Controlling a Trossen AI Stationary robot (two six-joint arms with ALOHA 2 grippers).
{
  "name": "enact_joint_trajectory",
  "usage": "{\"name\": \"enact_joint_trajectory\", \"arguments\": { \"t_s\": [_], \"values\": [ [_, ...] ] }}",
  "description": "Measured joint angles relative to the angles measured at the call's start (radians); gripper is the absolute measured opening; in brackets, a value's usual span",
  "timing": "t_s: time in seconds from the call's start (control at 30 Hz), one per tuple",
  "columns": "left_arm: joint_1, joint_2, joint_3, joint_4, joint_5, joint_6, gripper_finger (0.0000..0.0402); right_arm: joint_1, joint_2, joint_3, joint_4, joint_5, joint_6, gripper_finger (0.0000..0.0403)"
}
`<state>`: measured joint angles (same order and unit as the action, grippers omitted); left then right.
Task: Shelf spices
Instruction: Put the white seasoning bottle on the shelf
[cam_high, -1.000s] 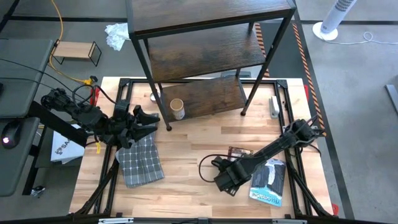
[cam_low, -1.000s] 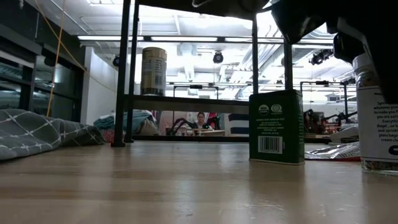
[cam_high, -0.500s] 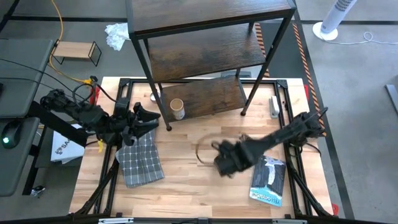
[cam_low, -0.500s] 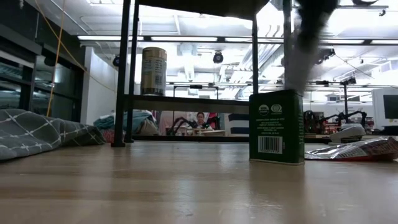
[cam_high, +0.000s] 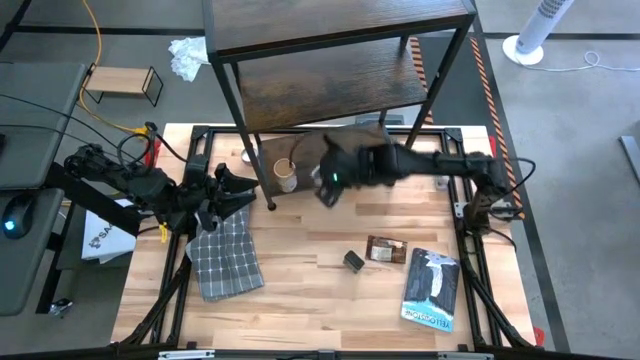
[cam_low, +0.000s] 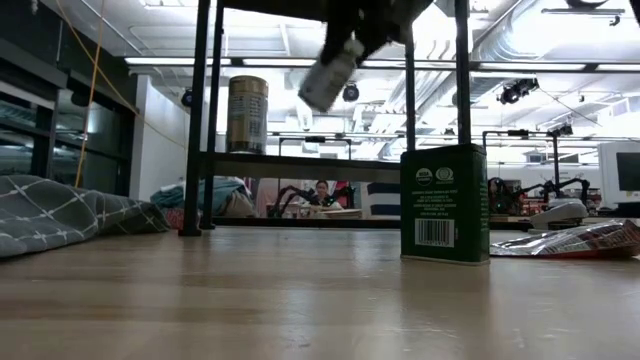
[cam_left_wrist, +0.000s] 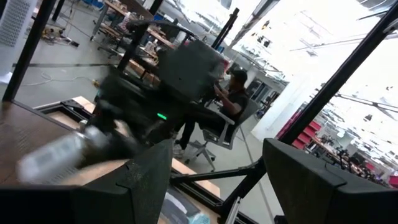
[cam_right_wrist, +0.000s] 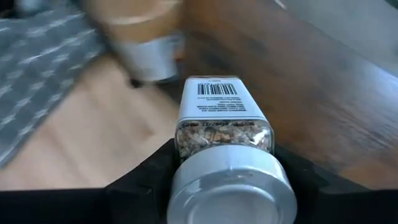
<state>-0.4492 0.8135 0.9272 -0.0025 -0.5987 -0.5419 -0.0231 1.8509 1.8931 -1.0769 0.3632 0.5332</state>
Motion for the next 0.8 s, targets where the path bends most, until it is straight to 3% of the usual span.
{"name": "enact_joint_trajectory", "arguments": {
  "t_s": [0.37, 0.7, 0.8],
  "values": [
    [0.000, 0.000, 0.000, 0.007, -0.001, -0.007, 0.0247, -0.242, 0.020, -0.005, -0.095, -0.220, -0.017, 0.0183],
    [0.000, 0.000, 0.000, 0.007, 0.000, -0.033, 0.0247, -0.271, 0.020, -0.006, -0.109, -0.229, -0.011, 0.0184],
    [0.000, 0.000, 0.000, 0.007, 0.000, -0.033, 0.0247, -0.271, 0.020, -0.006, -0.109, -0.222, -0.008, 0.0215]
  ]
}}
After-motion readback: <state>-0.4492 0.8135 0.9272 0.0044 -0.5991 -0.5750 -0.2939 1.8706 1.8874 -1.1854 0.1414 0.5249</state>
